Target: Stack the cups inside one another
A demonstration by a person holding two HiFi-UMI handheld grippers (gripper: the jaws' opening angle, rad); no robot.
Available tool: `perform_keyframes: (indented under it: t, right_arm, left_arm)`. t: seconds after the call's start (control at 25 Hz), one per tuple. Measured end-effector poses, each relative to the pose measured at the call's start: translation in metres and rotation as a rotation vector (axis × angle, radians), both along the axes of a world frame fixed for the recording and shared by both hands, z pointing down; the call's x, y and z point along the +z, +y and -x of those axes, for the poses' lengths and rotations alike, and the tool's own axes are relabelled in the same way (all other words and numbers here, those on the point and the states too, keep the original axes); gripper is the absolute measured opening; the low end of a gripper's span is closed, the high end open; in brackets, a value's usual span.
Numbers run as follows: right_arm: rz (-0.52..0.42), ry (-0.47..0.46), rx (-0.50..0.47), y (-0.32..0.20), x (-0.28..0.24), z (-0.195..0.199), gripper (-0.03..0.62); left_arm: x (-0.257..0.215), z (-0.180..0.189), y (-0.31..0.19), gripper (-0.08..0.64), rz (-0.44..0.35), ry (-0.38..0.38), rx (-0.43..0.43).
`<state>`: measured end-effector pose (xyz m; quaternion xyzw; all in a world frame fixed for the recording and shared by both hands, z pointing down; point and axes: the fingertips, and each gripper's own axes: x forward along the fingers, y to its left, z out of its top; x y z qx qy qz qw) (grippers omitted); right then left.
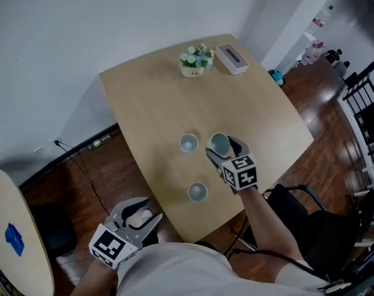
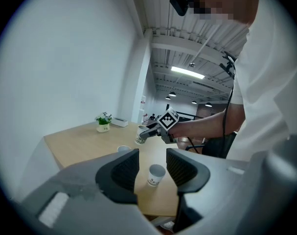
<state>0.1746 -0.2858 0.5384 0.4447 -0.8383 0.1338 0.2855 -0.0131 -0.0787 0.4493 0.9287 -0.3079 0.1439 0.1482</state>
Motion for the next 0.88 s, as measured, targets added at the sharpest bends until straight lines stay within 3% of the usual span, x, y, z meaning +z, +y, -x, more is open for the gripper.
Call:
perform_keyframes:
  t: [0.2,0.4,0.64,0.88]
  right_arm:
    - [-0.013,-0.004,-0.031,-0.016,-0.001,0.05,0.362]
    - [0.01,0.017,-0.035,-0.025,0.023,0.075,0.362]
    - [0.072,0.054,-0.026,-0.025,0.058,0.085,0.393]
    - [0.078,0.056,-0.007,0.004,0.044,0.078,0.408]
  left_arm:
    - [0.005,0.031,0.001,0.186,0.008,-0.002,0.012]
    - [0.014,0.054,0.005,0.186,0.048,0.018,-0.009]
    - [0.024,0.075,0.005,0.193,0.07,0.026,-0.016]
    - [0.023,0.076,0.002,0.209,0.05,0.016,0.054]
